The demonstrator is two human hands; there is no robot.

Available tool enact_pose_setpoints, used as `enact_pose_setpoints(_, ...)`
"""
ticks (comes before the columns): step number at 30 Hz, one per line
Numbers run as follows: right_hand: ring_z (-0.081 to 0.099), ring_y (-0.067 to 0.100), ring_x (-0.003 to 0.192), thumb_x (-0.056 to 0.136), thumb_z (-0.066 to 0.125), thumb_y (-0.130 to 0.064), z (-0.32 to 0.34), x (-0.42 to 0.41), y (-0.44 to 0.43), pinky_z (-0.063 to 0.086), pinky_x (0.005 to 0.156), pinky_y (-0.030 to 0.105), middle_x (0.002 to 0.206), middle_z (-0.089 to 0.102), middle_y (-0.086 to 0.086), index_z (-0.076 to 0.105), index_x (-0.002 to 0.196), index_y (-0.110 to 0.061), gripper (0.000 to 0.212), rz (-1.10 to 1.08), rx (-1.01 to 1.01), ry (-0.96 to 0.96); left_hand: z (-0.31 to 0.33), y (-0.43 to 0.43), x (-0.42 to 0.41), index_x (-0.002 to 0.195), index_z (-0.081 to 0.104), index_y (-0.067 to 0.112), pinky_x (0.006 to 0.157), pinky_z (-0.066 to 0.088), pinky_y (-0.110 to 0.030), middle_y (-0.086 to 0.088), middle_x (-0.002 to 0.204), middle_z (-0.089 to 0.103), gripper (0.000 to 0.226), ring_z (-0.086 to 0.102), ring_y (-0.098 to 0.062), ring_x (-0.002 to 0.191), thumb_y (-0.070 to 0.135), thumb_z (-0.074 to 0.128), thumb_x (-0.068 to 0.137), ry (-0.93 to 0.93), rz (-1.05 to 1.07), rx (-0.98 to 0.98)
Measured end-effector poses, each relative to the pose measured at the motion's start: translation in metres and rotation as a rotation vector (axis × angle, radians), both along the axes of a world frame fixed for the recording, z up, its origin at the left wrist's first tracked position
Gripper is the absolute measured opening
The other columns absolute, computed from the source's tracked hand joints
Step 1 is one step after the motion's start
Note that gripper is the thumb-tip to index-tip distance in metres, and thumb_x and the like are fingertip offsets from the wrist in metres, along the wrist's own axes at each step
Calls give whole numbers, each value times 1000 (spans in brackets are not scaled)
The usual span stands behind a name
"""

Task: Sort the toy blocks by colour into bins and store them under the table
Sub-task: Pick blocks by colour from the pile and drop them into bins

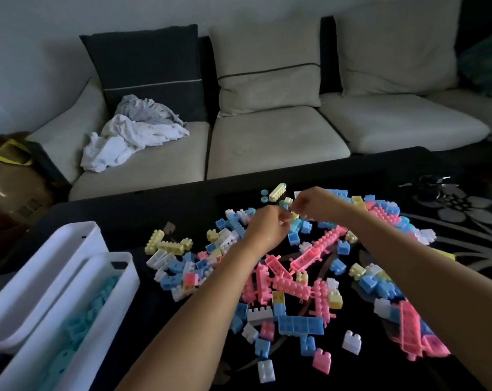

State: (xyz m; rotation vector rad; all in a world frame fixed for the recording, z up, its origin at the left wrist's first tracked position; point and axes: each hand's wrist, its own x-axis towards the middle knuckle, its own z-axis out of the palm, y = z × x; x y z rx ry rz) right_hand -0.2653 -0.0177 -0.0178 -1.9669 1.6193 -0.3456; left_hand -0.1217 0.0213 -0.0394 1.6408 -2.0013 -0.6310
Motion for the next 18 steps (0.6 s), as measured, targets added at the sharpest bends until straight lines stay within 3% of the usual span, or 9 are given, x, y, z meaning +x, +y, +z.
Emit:
enact_pose_setpoints(3,61,19,101,91,49,-2,-8,-7,3,48,84,25,115,64,3,67,113,-11,30,54,-122,198,-7,-9,-18,103,69,12,79,50,-30,-6,101,71,19,66,-22,95,22,60,90,-58,76,-37)
enact_pose_setpoints(7,61,18,95,89,59,-11,-19,-18,1,51,84,30,110,66,3,62,110,-16,23,126,-199,222,-12,-13,-30,102,67,12,72,48,-28,-4,97,70,22,66,-19,90,28,65,87,-131,73,-78)
enact_pose_setpoints(10,62,19,96,86,61,-9,-27,-24,2,53,85,37,107,66,3,59,111,-17,27,138,-242,208,-19,-16,-31,105,64,11,76,46,-29,-4,103,68,24,64,-20,97,23,68,85,-226,50,-134)
enact_pose_setpoints(13,63,19,97,85,63,-12,-35,-28,4,52,84,35,106,68,1,58,112,-19,28,128,-300,203,-22,-18,-28,109,59,11,79,49,-31,-4,107,66,27,63,-22,101,17,67,84,-303,-23,-121)
enact_pose_setpoints(15,63,18,95,86,63,-15,-40,-30,3,51,81,29,106,68,1,58,114,-20,29,120,-321,188,-18,-20,-23,112,58,12,76,51,-30,-3,105,65,28,63,-19,95,15,65,85,-250,-47,-87)
enact_pose_setpoints(18,63,13,97,87,64,-18,-44,-33,3,48,81,23,110,68,-4,58,117,-22,32,107,-329,152,-1,-31,-9,114,57,16,54,42,-18,1,95,64,25,55,-7,63,15,58,89,-46,6,-38)
